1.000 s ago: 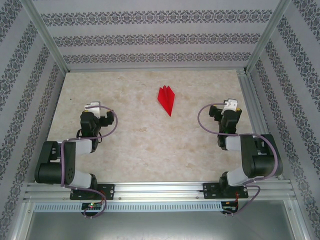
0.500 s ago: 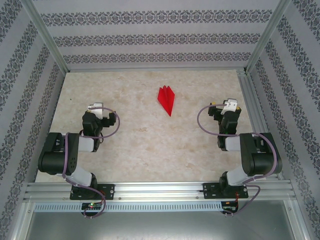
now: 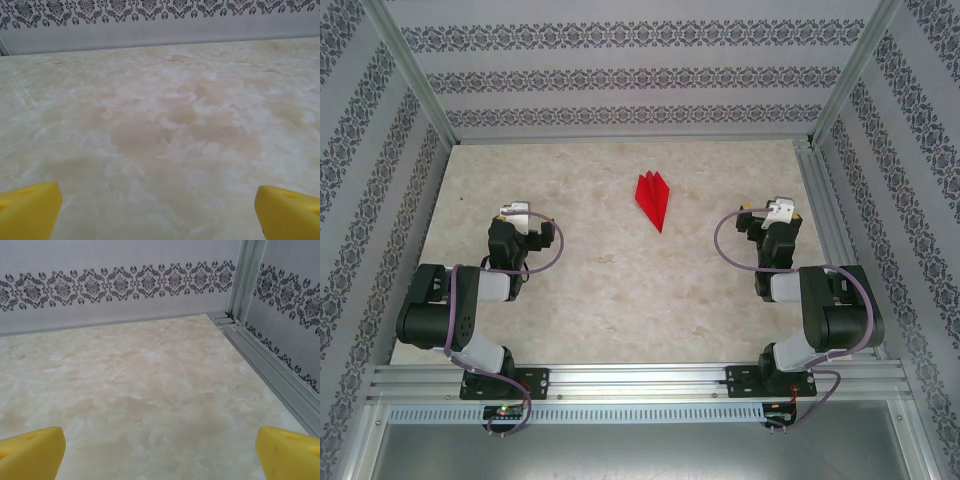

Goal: Fold a paper plane with a square sheet of paper (pick it up from the middle)
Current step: Reset both arms

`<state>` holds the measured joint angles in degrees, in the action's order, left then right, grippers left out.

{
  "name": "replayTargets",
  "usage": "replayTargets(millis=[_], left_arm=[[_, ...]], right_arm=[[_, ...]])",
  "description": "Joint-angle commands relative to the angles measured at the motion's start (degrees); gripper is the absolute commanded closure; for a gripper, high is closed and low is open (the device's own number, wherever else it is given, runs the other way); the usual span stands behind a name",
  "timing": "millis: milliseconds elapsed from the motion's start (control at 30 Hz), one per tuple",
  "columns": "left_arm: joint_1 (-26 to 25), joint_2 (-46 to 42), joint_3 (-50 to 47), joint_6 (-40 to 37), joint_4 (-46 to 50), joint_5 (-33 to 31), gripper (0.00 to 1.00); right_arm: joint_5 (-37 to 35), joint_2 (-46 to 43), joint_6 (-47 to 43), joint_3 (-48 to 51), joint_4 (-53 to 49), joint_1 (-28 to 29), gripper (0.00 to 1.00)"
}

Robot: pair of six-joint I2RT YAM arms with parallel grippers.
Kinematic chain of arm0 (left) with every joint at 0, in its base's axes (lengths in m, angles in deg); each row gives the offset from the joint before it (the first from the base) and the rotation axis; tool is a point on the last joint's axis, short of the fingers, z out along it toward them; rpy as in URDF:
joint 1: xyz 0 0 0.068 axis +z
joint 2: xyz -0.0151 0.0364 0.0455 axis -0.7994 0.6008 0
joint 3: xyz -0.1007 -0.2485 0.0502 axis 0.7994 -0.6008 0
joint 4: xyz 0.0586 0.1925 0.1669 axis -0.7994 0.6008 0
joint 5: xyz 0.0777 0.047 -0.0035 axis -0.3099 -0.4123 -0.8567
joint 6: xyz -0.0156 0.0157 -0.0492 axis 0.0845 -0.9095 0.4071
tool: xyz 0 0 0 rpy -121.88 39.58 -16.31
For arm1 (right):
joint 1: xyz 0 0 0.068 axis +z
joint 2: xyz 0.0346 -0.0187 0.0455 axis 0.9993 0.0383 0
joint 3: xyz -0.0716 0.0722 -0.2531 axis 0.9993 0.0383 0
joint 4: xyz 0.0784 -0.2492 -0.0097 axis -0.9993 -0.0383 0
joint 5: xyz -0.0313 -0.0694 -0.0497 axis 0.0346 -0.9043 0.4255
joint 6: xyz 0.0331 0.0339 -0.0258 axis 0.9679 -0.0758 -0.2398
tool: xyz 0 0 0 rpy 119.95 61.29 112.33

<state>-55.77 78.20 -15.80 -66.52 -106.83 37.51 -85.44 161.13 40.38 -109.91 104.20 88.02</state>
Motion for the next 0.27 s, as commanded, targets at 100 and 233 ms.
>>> replayTargets(millis=[100, 233], left_arm=[[-0.38, 0.46, 1.43, -1.24, 1.18, -0.08, 0.00], [-0.38, 0.41, 1.34, -1.28, 1.01, 0.01, 0.00]], right_arm=[[0.92, 0.44, 0.00, 0.23, 2.33, -0.49, 0.02], [1.50, 0.27, -0.19, 0.50, 3.39, -0.47, 0.02]])
